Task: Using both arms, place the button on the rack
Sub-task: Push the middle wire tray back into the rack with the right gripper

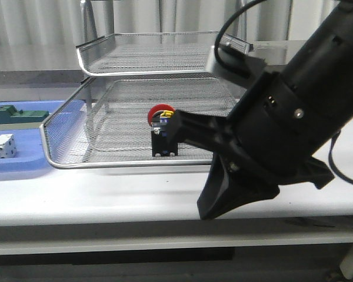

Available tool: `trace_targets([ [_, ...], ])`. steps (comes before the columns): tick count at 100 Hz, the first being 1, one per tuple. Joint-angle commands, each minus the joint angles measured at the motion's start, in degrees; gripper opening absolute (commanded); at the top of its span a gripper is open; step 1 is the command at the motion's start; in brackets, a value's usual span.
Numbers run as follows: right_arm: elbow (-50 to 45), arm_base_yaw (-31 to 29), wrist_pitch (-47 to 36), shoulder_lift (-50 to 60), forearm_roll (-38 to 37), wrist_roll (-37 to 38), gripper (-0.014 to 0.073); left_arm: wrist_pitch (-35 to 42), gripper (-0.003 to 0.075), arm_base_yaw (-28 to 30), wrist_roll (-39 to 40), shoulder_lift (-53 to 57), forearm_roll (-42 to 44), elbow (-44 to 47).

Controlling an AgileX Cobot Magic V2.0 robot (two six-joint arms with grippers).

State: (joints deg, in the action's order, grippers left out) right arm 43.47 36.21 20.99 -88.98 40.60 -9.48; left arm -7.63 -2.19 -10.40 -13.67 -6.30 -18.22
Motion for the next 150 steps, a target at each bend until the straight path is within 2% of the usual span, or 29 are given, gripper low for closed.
trace_targets([
  [1, 1.9, 0.7, -4.4, -0.1, 1.6, -0.9, -0.0067, 5.0, -0.0021, 0.0, 0.6, -0.6, -0.7, -1.5],
  [33, 7.2, 0.9, -6.9, -5.7, 1.4, -1.3, -0.0067, 5.0, -0.0021, 0.0, 0.6, -0.6, -0.7, -1.5],
  [66, 14.0, 0.6, -9.7, -10.2, -4.0, -1.7, -0.0067, 5.0, -0.0021, 0.0, 0.6, -0.6, -0.7, -1.5],
  [116, 24.2, -7.1, -9.6, -16.0, -10.1, -1.7, -0.0067, 5.0, -0.0021, 0.0, 0.6, -0.6, -0.7, -1.5],
  [150, 25.2, -8.4, -9.5, -16.0, -11.2, -1.7, -0.0067, 5.0, -0.0021, 0.0, 0.6, -0.6, -0.7, -1.5],
])
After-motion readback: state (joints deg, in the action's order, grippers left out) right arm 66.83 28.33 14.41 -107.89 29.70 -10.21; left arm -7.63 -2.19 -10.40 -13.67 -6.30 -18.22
